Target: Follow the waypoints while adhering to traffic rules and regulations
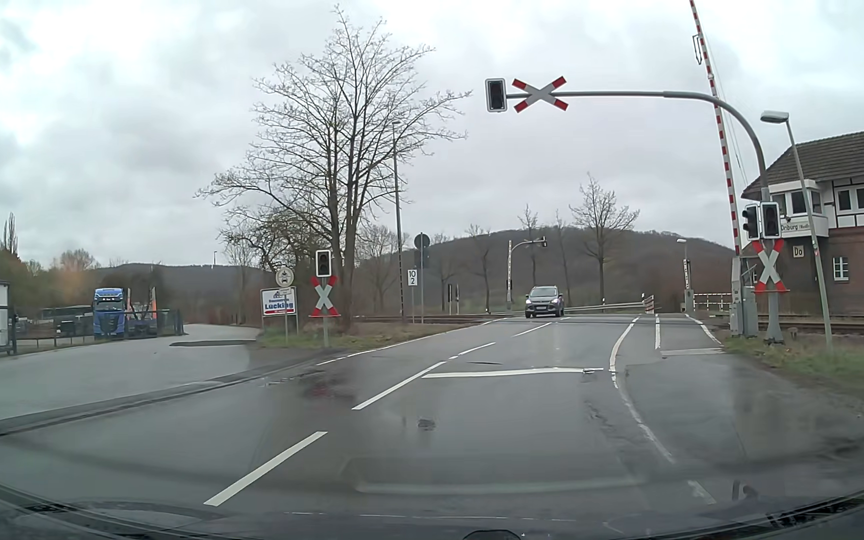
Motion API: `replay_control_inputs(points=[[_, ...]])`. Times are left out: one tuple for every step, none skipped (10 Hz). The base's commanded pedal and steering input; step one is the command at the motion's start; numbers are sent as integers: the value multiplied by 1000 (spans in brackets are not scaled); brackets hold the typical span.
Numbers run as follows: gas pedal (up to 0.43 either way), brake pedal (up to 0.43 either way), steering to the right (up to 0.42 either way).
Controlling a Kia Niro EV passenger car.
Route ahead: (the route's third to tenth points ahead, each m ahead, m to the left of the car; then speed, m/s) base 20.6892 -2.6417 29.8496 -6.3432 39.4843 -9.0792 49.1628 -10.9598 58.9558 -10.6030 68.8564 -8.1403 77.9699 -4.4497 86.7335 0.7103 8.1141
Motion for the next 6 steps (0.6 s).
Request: replay_control_inputs(points=[[118,0,83],[118,0,84],[110,0,88],[110,0,95],[110,0,100],[118,0,101]])
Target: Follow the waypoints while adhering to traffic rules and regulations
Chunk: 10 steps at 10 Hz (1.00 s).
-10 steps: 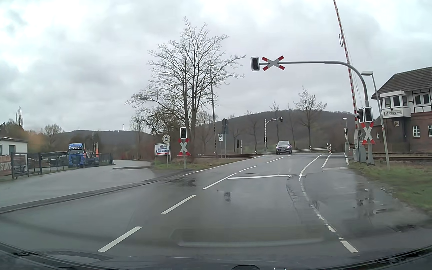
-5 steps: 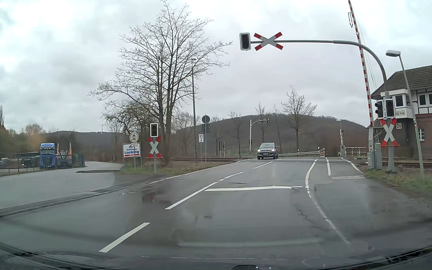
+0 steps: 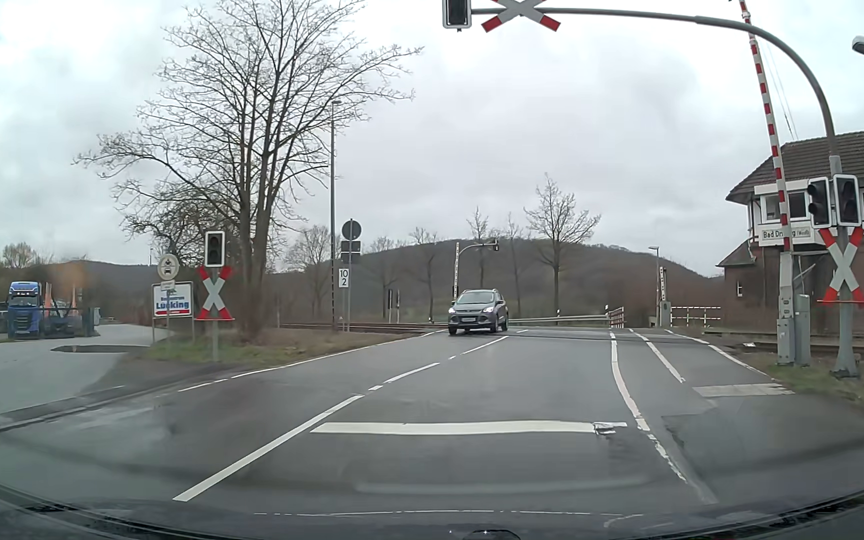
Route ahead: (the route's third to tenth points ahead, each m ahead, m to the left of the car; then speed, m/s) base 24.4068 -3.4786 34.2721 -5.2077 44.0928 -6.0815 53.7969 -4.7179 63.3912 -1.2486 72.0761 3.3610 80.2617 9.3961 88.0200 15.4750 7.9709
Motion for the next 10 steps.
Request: replay_control_inputs(points=[[130,0,101],[130,0,101],[130,0,101],[130,0,99],[138,0,95],[150,0,89],[157,0,87],[157,0,86],[157,0,84],[169,0,80]])
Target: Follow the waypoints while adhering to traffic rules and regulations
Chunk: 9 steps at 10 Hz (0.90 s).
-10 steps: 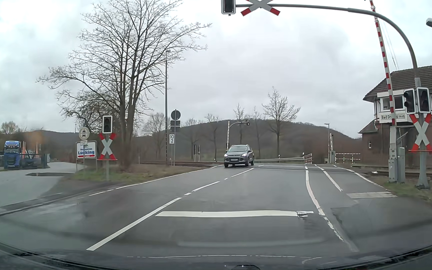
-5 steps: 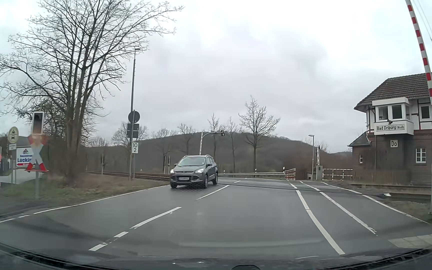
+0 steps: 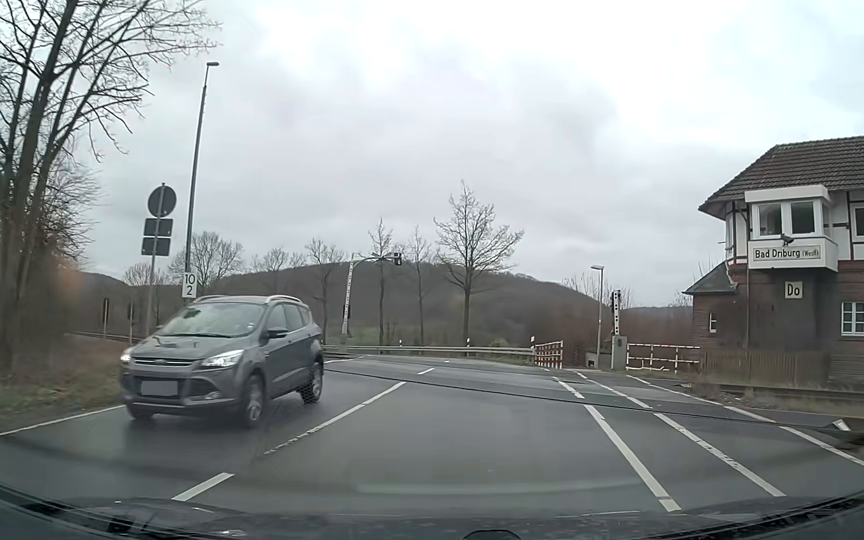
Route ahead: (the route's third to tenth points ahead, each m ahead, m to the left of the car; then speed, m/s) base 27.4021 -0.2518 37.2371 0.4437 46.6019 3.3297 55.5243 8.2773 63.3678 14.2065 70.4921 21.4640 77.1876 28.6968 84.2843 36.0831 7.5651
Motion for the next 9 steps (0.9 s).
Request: replay_control_inputs(points=[[169,0,69],[169,0,60],[157,0,57],[138,0,56],[130,0,56],[130,0,49],[118,0,39],[118,0,33],[118,0,29]])
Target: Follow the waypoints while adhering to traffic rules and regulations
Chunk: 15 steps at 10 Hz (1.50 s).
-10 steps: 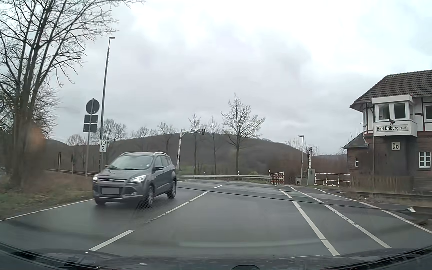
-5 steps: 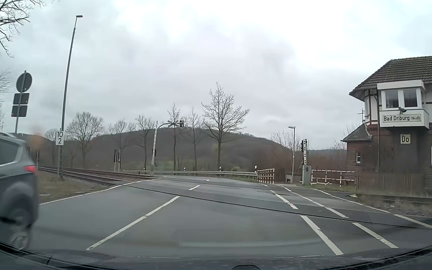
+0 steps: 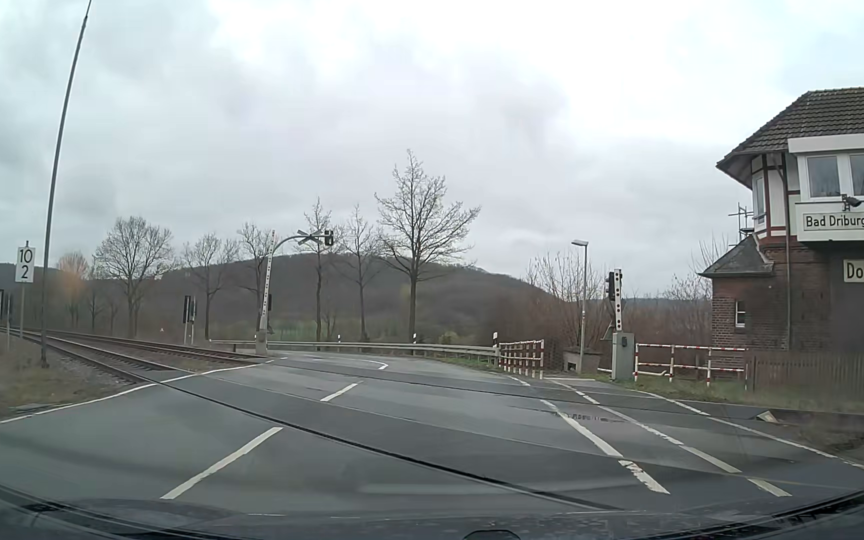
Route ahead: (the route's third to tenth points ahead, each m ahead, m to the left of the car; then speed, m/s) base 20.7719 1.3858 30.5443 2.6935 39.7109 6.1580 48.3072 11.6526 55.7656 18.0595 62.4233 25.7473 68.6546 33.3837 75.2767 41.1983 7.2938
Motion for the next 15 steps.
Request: replay_control_inputs(points=[[130,0,24],[130,0,18],[130,0,12],[130,0,10],[130,0,10],[138,0,7],[138,0,-2],[157,0,-7],[157,0,-9],[177,0,-9],[177,0,-14],[209,0,-17],[197,0,-23],[209,0,-27],[197,0,-28]])
